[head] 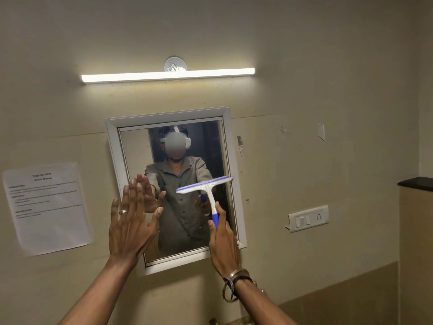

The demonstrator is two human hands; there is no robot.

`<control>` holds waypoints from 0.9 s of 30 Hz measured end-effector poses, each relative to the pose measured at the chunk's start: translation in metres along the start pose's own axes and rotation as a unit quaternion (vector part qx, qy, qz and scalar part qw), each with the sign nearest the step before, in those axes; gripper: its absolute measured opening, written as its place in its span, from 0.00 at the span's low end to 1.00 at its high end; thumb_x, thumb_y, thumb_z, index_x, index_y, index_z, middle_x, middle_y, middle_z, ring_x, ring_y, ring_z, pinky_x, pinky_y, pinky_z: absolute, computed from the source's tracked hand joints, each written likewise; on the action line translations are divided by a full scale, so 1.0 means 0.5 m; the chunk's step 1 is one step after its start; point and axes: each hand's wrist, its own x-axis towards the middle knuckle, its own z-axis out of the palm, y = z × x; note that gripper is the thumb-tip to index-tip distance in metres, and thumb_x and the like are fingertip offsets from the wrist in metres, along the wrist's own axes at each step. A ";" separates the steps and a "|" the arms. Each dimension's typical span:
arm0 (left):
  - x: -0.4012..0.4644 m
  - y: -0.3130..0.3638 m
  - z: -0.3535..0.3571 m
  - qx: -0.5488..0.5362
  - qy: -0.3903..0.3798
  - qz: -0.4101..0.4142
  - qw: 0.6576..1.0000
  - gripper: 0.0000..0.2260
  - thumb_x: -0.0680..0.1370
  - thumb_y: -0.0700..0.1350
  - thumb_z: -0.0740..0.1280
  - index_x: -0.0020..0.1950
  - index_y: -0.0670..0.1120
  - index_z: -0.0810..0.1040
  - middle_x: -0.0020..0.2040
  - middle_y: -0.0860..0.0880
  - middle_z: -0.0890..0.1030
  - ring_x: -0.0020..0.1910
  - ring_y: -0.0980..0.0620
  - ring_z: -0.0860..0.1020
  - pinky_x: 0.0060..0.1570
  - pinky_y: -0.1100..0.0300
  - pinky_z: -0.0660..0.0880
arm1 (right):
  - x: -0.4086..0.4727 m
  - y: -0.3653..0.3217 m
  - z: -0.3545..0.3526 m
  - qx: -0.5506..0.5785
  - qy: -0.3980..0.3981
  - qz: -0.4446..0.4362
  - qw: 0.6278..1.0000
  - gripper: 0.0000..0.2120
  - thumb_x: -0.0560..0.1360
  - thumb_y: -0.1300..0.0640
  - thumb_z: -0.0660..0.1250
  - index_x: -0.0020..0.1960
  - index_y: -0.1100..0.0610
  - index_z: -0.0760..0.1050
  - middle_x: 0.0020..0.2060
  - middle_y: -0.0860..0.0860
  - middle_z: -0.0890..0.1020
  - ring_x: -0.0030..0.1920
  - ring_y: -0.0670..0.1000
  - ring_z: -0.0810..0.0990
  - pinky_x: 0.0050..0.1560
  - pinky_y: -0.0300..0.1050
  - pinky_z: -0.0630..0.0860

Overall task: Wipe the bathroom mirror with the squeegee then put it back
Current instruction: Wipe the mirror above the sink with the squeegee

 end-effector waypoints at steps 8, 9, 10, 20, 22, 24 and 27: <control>-0.018 -0.014 0.005 0.004 -0.016 0.000 1.000 0.40 0.83 0.66 0.50 0.88 0.44 0.47 0.89 0.44 0.47 0.88 0.44 0.50 0.85 0.38 0.51 | -0.114 0.069 0.016 0.004 -0.041 0.052 0.998 0.26 0.82 0.47 0.55 0.77 0.40 0.50 0.45 0.51 0.79 0.32 0.44 0.77 0.28 0.33 0.72; -0.020 -0.016 0.004 0.004 -0.017 -0.002 1.000 0.40 0.83 0.66 0.50 0.88 0.44 0.47 0.89 0.44 0.47 0.88 0.44 0.49 0.85 0.38 0.51 | -0.124 0.080 0.020 -0.002 -0.048 0.062 0.997 0.26 0.82 0.47 0.55 0.77 0.40 0.49 0.43 0.52 0.78 0.31 0.45 0.76 0.28 0.34 0.75; -0.022 -0.016 0.003 0.004 -0.017 -0.004 1.000 0.40 0.83 0.66 0.50 0.88 0.44 0.47 0.89 0.45 0.47 0.88 0.45 0.49 0.85 0.39 0.50 | -0.132 0.093 0.024 -0.008 -0.055 0.074 0.996 0.27 0.82 0.48 0.55 0.77 0.42 0.49 0.41 0.52 0.78 0.31 0.45 0.76 0.31 0.37 0.78; -0.017 -0.040 -0.017 0.020 -0.036 -0.022 0.999 0.39 0.84 0.67 0.44 0.88 0.45 0.43 0.89 0.45 0.45 0.88 0.46 0.45 0.85 0.38 0.49 | -0.041 -0.018 -0.010 0.050 0.017 0.004 0.999 0.24 0.82 0.50 0.55 0.76 0.42 0.53 0.39 0.52 0.76 0.32 0.49 0.77 0.29 0.39 0.77; -0.018 -0.041 -0.018 0.026 -0.040 -0.024 0.999 0.39 0.84 0.67 0.44 0.88 0.45 0.44 0.89 0.44 0.45 0.88 0.46 0.45 0.85 0.39 0.48 | 0.016 -0.043 -0.015 0.040 0.031 0.003 0.999 0.24 0.82 0.50 0.56 0.76 0.46 0.54 0.43 0.51 0.77 0.36 0.47 0.78 0.33 0.37 0.76; -0.020 -0.044 -0.017 0.031 -0.041 -0.027 0.998 0.39 0.84 0.67 0.45 0.88 0.44 0.45 0.89 0.44 0.45 0.88 0.46 0.45 0.85 0.39 0.48 | 0.039 -0.046 -0.016 0.034 0.027 0.004 0.999 0.24 0.82 0.50 0.56 0.76 0.45 0.52 0.44 0.52 0.77 0.37 0.47 0.78 0.35 0.39 0.77; -0.029 -0.053 -0.011 0.034 -0.041 -0.027 0.998 0.39 0.84 0.66 0.47 0.88 0.44 0.46 0.89 0.43 0.47 0.88 0.45 0.47 0.85 0.38 0.51 | 0.015 -0.017 -0.002 0.033 0.009 0.002 0.999 0.24 0.83 0.49 0.55 0.76 0.42 0.51 0.42 0.54 0.77 0.35 0.48 0.79 0.33 0.41 0.79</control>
